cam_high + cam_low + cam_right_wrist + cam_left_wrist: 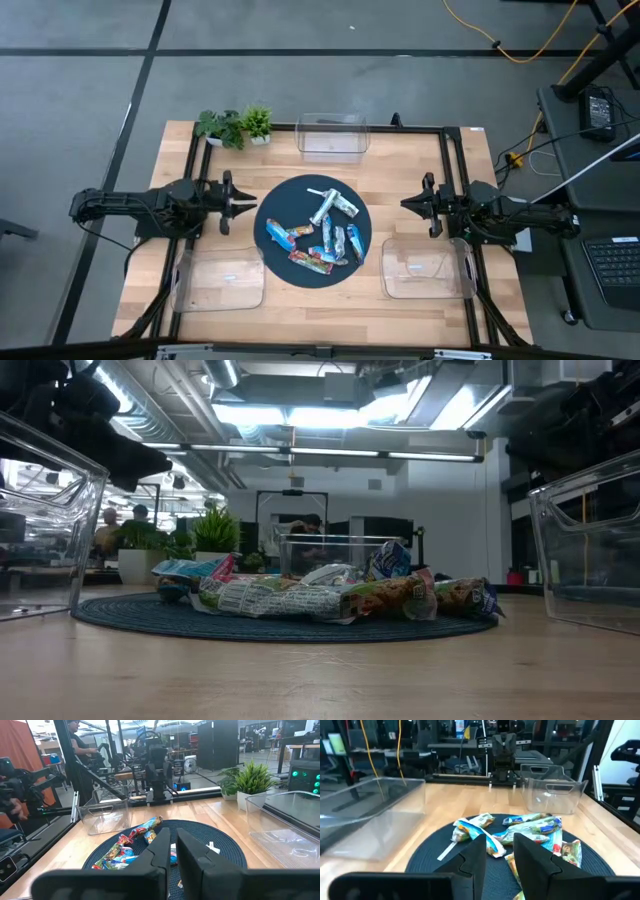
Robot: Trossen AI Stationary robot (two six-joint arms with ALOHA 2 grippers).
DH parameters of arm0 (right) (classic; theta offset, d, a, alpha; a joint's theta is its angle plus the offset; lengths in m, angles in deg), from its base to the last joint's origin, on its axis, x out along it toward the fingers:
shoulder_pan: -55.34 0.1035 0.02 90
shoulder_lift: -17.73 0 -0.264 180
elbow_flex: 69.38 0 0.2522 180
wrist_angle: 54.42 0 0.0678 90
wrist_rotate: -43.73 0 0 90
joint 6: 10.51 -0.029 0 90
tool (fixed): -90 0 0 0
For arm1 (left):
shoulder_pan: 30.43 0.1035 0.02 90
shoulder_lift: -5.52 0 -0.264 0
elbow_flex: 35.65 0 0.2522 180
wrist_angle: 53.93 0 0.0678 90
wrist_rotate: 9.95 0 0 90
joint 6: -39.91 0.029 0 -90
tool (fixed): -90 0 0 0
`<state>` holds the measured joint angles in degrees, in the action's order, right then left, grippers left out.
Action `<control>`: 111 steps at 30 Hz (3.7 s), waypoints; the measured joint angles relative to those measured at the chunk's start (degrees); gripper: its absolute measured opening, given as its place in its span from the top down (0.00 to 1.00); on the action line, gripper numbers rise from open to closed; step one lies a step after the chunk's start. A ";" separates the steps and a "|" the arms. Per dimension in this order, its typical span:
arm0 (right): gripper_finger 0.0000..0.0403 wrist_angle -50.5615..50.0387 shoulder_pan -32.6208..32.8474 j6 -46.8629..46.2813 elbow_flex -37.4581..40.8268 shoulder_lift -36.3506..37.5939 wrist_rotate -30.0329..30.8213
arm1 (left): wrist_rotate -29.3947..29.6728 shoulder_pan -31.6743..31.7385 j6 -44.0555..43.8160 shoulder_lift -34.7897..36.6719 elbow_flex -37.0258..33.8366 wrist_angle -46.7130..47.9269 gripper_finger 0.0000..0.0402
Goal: Pick and place Granola Bars by type
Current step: Put the red granola bar into the top transparent bin
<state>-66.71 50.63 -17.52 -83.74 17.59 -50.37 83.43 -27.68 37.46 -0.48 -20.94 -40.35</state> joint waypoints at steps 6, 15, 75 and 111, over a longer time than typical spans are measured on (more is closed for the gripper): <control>0.92 0.00 0.00 -0.22 0.00 0.00 -0.02 | 0.05 0.00 -2.11 0.00 0.00 -0.07 0.77; 0.92 2.39 0.00 -1.72 0.00 -0.07 -0.04 | 4.89 0.00 -2.26 0.00 0.00 -0.82 0.77; 0.92 -11.03 0.02 5.75 -36.37 -28.96 5.79 | -1.66 3.03 11.44 -62.34 58.16 52.36 0.54; 0.92 -17.75 0.02 5.71 -36.37 -28.96 3.98 | -15.15 1.75 27.16 -90.14 58.14 47.91 0.48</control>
<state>-84.45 50.65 -11.81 -120.11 -11.37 -46.39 68.28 -25.93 64.62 -90.62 37.20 7.55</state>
